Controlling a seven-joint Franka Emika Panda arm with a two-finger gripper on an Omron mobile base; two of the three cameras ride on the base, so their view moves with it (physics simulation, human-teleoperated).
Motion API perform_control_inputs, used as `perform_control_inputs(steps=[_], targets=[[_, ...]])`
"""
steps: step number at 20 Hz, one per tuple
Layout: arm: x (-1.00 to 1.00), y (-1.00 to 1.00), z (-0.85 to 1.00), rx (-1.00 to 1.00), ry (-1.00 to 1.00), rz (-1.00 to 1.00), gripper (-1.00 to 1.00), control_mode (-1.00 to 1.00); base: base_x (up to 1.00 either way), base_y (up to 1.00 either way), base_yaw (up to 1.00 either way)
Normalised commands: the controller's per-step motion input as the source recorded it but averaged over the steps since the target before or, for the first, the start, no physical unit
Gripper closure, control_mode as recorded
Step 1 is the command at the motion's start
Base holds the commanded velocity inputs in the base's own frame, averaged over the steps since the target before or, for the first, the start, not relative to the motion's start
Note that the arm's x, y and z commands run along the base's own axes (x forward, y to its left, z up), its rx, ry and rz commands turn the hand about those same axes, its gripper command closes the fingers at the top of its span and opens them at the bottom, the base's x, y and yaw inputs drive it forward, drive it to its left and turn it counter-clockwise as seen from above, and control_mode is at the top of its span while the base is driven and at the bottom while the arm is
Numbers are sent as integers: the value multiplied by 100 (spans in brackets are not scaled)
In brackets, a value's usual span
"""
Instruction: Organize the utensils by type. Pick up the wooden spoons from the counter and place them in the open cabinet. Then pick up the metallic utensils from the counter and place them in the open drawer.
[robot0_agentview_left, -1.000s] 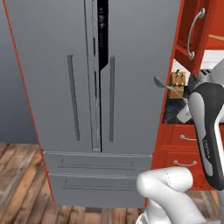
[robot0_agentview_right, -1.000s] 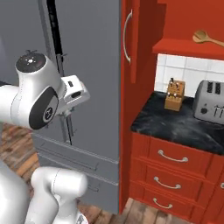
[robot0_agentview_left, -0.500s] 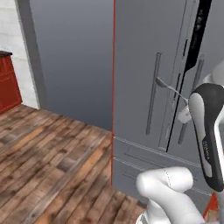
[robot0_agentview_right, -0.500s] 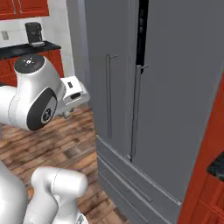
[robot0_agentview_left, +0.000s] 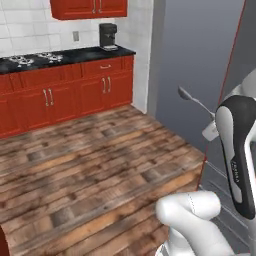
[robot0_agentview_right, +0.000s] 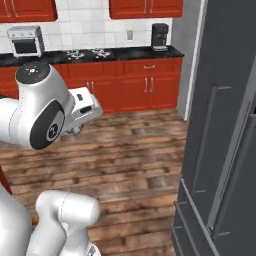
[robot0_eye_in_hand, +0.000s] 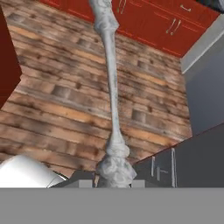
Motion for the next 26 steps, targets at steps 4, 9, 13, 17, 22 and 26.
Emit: perform_control_inputs(steps=[4,9,13,17,22,26], targets=[[0,0,0,0,0,0,100,100,0,17,78],[0,0,0,0,0,0,100,100,-3,3,70],[0,0,0,0,0,0,100,100,0,0,58],[0,0,0,0,0,0,100,100,0,0,53],[0,0,0,0,0,0,100,100,0,0,51],[0,0,0,0,0,0,100,100,-3,0,52]])
